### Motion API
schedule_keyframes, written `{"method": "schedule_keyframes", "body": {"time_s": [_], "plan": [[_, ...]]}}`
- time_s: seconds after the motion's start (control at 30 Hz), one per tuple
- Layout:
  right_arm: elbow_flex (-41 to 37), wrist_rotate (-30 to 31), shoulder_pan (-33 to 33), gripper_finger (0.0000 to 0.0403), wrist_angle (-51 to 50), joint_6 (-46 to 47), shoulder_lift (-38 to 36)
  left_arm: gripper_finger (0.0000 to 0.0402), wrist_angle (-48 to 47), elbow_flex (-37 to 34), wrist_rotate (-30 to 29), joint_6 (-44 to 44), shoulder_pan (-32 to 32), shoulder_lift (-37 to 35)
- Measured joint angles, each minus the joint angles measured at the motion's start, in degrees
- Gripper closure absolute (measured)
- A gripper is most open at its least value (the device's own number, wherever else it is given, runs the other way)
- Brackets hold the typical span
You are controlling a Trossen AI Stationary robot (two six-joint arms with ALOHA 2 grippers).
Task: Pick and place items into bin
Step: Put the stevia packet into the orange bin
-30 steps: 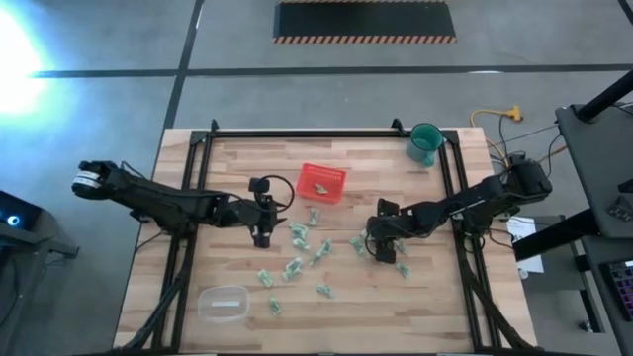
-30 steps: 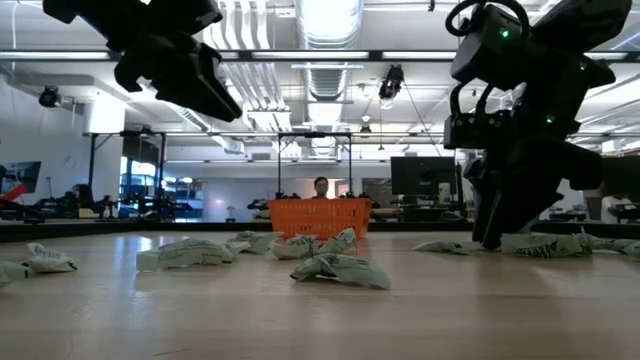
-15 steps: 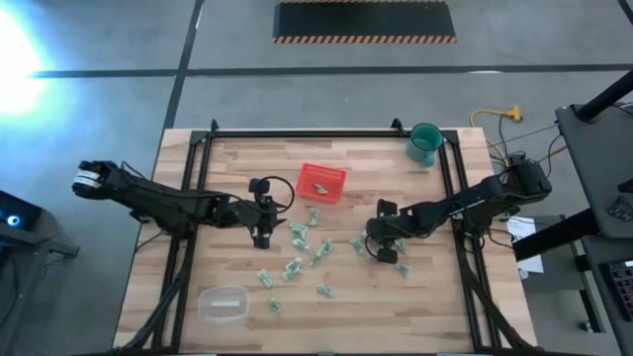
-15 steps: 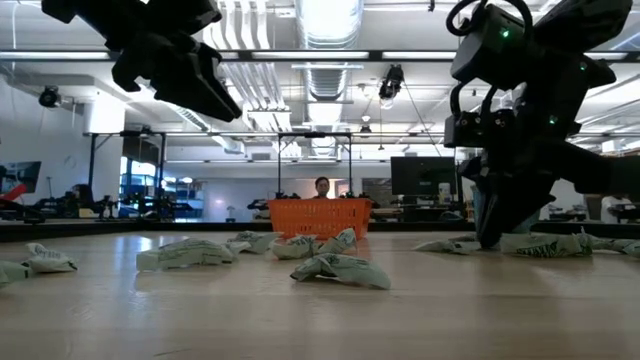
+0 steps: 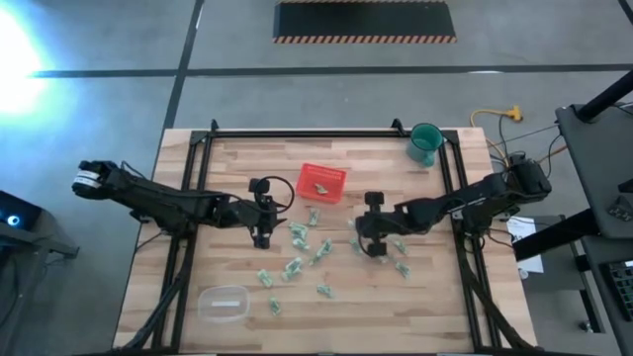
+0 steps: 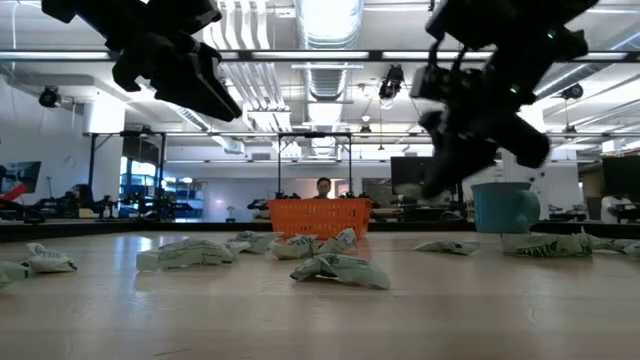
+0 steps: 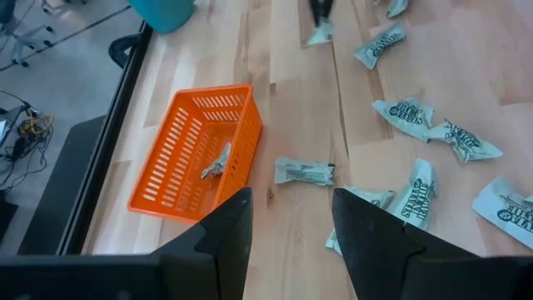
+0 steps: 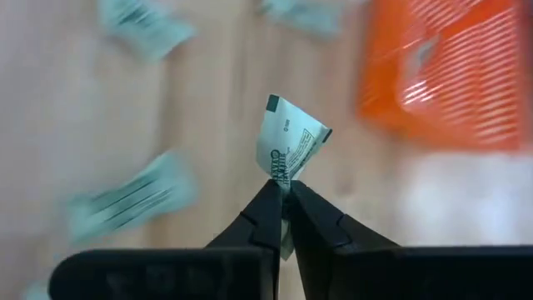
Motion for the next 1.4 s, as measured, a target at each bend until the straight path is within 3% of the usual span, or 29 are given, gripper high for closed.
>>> {"method": "schedule_keyframes", "body": {"time_s": [0.1, 0.23, 0.57, 1.0, 1.4], "plan": [[2.7, 5.8, -1.2, 0.039, 1.1, -4.2, 0.0, 0.0252, 0.0, 0.0, 0.0, 0.0, 0.0, 0.0], [5.2, 7.1, -5.2, 0.039, 7.7, -10.4, 0.0, 0.0252, 0.0, 0.0, 0.0, -0.3, 0.0, 0.0], [10.2, -8.7, -19.2, 0.039, 12.8, -13.6, 4.4, 0.0252, 0.0, -0.1, 0.0, -1.5, 0.0, 0.0], [18.5, -11.2, -23.6, 0.0386, 13.6, -14.0, 17.5, 0.0252, 0.0, -0.3, 0.0, -2.6, 0.0, 0.1], [17.8, -11.9, -23.6, 0.0263, 12.1, -14.1, 15.2, 0.0252, 0.0, -0.3, 0.0, -3.0, 0.0, 2.7]]}}
